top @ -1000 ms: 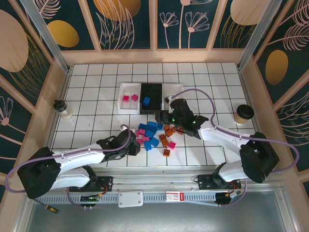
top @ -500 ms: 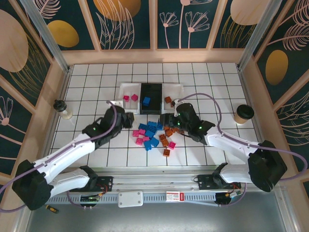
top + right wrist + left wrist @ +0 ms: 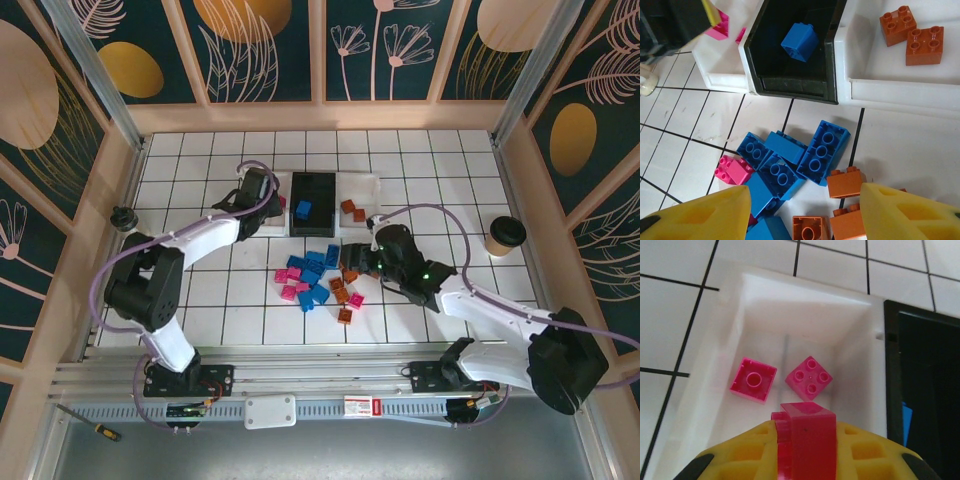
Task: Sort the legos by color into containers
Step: Place the lego in the container, then pick up the lego from the bottom-center of the table.
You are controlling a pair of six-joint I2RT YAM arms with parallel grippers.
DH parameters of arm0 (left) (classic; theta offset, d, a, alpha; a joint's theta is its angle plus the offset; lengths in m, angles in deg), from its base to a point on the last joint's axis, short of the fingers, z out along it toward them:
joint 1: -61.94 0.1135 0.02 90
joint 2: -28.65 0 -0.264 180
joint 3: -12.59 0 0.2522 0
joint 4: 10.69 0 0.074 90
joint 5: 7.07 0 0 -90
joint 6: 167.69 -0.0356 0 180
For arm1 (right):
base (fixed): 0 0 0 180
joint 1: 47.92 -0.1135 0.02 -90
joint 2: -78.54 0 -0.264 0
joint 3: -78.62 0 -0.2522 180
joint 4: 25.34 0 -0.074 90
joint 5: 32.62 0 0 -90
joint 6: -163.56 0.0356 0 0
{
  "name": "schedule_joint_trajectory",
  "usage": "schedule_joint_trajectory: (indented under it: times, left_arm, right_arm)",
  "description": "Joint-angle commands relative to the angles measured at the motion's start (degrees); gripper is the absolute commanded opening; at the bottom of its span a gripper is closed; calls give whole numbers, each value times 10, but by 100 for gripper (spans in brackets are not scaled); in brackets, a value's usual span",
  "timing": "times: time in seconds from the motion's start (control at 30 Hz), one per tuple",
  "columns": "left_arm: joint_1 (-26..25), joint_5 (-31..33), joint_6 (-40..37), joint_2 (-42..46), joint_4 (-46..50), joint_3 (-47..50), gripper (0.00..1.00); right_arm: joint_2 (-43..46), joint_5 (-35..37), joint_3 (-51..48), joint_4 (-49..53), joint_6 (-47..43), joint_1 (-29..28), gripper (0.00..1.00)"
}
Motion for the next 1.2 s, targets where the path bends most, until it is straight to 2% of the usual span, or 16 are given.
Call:
schedule_joint_trajectory:
  times: [0.0, 0.13, 0.27, 0.4, 0.47, 0.5, 0.53, 0.8, 1.17]
  left_arm:
    - [2, -10, 4, -13, -19, -32, 33]
    - [2, -27, 6, 7, -17, -42, 54]
    - [1, -69, 15, 73, -27, -22, 73]
    - [-7, -120, 36, 165, -52, 41, 85]
    - [-20, -132, 43, 210, -54, 75, 89]
    - [-27, -133, 46, 229, -55, 97, 96]
    - [-35, -132, 47, 252, -54, 119, 99]
    - [-56, -115, 78, 386, -33, 245, 99]
    - [-56, -96, 88, 444, -7, 300, 99]
  right_arm:
    - [22, 7, -19, 21, 15, 4, 60]
    - [31, 6, -36, 31, 23, 4, 61]
    - [40, -17, -51, 50, 31, 2, 61]
    - [50, -26, -70, 77, 44, -12, 61]
    - [52, -24, -79, 89, 53, -27, 62]
    - [52, -22, -81, 94, 58, -38, 62]
    - [51, -23, -87, 97, 63, -51, 62]
    - [29, 20, -76, 141, 115, -173, 63]
    - [-49, 83, -40, 142, 155, -233, 62]
